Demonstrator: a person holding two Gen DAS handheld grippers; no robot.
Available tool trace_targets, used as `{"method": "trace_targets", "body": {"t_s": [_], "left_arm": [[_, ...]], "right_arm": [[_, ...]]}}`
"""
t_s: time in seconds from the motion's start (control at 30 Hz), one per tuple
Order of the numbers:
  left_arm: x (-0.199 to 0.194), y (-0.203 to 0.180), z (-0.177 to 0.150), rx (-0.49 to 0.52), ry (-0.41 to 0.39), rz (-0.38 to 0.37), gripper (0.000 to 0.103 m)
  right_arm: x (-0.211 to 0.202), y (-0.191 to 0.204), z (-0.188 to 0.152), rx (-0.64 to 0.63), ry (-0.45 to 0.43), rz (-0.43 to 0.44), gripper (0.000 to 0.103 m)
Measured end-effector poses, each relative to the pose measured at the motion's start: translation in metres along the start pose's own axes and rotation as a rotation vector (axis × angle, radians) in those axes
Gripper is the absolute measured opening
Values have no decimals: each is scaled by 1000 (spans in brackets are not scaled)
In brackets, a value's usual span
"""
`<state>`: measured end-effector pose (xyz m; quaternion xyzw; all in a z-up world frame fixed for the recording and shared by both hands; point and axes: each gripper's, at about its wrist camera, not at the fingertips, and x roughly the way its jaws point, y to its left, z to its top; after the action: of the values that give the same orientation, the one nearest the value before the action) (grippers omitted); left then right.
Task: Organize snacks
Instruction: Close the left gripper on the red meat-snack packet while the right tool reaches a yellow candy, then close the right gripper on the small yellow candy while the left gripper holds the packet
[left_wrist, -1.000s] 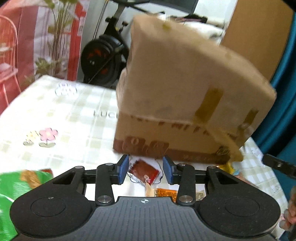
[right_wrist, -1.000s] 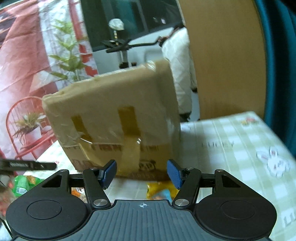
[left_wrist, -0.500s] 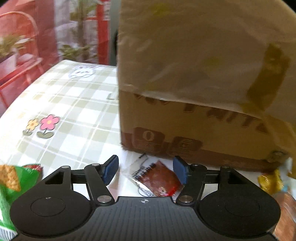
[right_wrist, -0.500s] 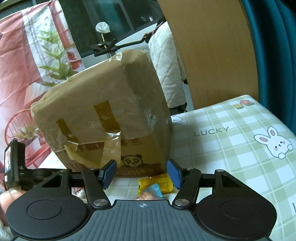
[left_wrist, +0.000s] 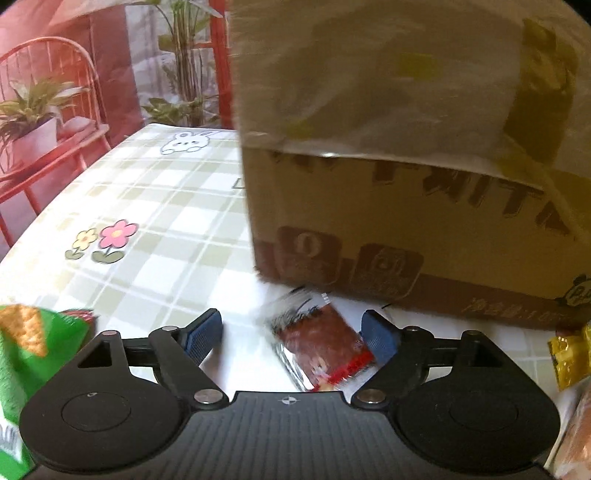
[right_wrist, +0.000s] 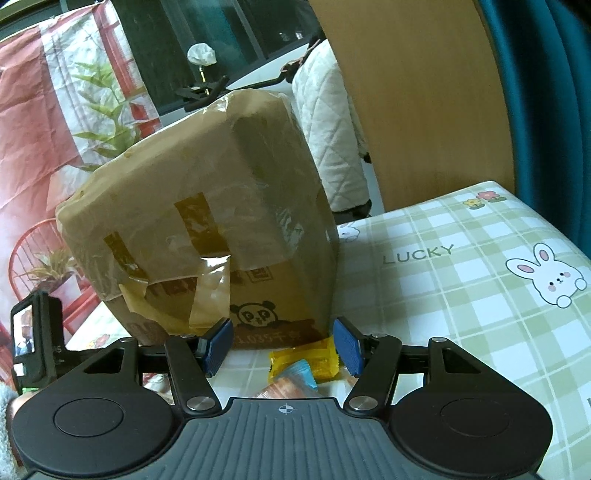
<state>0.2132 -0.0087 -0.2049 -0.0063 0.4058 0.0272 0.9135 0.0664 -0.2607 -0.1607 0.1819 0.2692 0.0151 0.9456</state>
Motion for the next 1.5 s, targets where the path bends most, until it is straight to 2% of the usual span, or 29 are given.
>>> {"method": "trace_targets", "body": {"t_s": [0.2,0.33,0.5,0.7,0.73,0.8,0.83,0.87,0.93,1.1,1.37,1.5], "left_arm": [[-12,21,-14,30,-25,-38,82],[-16,32,-20,53,-39,-60,74],[-17,31,-22,84,-22,-81,74],[-12,30,-21,96,-49,-91,74],[-11,30,-21,99,-56,-95,73],[-13,29,-23,117,-77,-114,59],[-15,27,-24,137,-91,-128,43],[-15,24,-25,155,-95,-127,43],[-17,23,-27,170,-103,-132,40],[-21,31,-33,126,-111,-165,40],[-20,38,-32,77,-105,-193,40],[-26,38,-30,80,-124,-208,40]], "right_arm": [[-2,0,-3,6,-4,10,58],[0,-1,-7,14,10,11,58],[1,-1,-11,16,25,8,58],[6,-1,-9,-29,62,-17,57],[9,0,-8,-39,75,-22,57],[18,2,-5,-66,110,-26,57],[23,5,-4,-86,129,-26,57],[29,9,-2,-114,142,-27,58],[42,17,3,-174,170,-48,66],[84,32,11,-274,273,-100,73],[126,42,9,-324,423,-185,74],[132,45,7,-353,444,-202,73]]}}
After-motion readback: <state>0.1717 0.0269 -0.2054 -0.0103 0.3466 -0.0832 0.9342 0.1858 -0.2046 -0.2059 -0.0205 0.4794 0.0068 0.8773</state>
